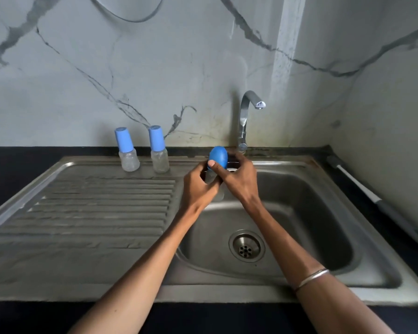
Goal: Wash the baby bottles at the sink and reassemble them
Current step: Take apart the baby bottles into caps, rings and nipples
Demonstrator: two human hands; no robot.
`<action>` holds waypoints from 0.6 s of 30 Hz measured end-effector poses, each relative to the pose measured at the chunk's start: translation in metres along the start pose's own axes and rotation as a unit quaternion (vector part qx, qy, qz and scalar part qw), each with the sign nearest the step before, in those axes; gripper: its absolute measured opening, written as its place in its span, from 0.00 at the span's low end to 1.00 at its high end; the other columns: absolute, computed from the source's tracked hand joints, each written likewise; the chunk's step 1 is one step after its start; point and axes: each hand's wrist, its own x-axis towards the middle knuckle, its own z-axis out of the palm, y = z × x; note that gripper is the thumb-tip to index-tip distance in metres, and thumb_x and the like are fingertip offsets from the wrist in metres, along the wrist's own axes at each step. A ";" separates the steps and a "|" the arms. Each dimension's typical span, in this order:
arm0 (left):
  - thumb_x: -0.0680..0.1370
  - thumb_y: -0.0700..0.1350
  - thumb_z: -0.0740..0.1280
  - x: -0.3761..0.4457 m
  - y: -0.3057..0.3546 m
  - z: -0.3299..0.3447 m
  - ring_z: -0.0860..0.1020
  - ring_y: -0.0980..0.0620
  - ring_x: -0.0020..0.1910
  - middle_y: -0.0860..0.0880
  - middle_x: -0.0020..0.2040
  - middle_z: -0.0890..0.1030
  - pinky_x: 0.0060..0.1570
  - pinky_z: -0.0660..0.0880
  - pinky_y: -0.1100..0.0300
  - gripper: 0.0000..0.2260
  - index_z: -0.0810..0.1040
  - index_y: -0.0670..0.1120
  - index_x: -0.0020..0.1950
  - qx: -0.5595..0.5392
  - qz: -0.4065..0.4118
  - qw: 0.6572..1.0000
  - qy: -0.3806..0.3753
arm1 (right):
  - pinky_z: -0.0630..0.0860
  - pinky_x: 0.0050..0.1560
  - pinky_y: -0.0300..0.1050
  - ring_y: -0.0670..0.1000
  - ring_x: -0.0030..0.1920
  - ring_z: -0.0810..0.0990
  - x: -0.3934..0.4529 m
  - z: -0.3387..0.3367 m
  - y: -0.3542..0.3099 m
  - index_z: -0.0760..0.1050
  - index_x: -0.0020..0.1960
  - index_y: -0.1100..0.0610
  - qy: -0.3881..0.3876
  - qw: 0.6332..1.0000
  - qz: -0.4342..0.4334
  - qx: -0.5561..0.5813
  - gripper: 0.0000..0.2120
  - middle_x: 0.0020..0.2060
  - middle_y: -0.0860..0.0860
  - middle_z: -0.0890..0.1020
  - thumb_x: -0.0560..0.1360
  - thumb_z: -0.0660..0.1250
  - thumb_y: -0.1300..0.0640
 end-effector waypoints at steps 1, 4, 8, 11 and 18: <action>0.72 0.56 0.70 -0.001 0.000 0.001 0.82 0.57 0.40 0.54 0.40 0.84 0.39 0.76 0.58 0.13 0.83 0.51 0.52 -0.012 -0.010 1.000 0.004 | 0.78 0.46 0.33 0.38 0.46 0.82 0.000 0.001 0.001 0.80 0.57 0.53 -0.004 1.000 0.000 0.006 0.25 0.46 0.45 0.85 0.65 0.78 0.42; 0.71 0.57 0.69 -0.004 -0.001 0.003 0.77 0.60 0.34 0.54 0.37 0.83 0.35 0.74 0.57 0.11 0.84 0.53 0.48 -0.034 -0.034 0.999 0.000 | 0.80 0.46 0.35 0.39 0.45 0.83 -0.002 0.000 0.003 0.81 0.57 0.54 -0.004 0.999 0.015 0.028 0.27 0.45 0.45 0.86 0.63 0.80 0.42; 0.71 0.60 0.69 -0.005 -0.010 0.001 0.82 0.52 0.40 0.51 0.40 0.85 0.41 0.80 0.45 0.15 0.83 0.54 0.52 -0.020 -0.047 0.999 -0.010 | 0.82 0.47 0.40 0.40 0.44 0.84 -0.005 -0.003 0.002 0.83 0.54 0.53 -0.026 0.999 0.021 0.033 0.24 0.43 0.45 0.86 0.62 0.81 0.43; 0.72 0.60 0.70 -0.007 -0.011 0.000 0.83 0.53 0.44 0.53 0.44 0.85 0.45 0.80 0.43 0.15 0.82 0.56 0.55 -0.019 -0.036 0.999 -0.027 | 0.81 0.46 0.39 0.42 0.45 0.84 -0.008 -0.008 -0.001 0.84 0.53 0.53 -0.045 0.997 0.023 0.051 0.22 0.43 0.45 0.86 0.62 0.82 0.46; 0.69 0.62 0.73 -0.006 -0.007 -0.001 0.84 0.51 0.47 0.53 0.46 0.86 0.48 0.80 0.43 0.15 0.82 0.59 0.52 -0.009 -0.028 0.997 -0.068 | 0.81 0.54 0.47 0.49 0.51 0.84 -0.004 -0.029 0.003 0.83 0.55 0.56 -0.123 0.987 0.026 0.096 0.18 0.48 0.50 0.86 0.67 0.79 0.55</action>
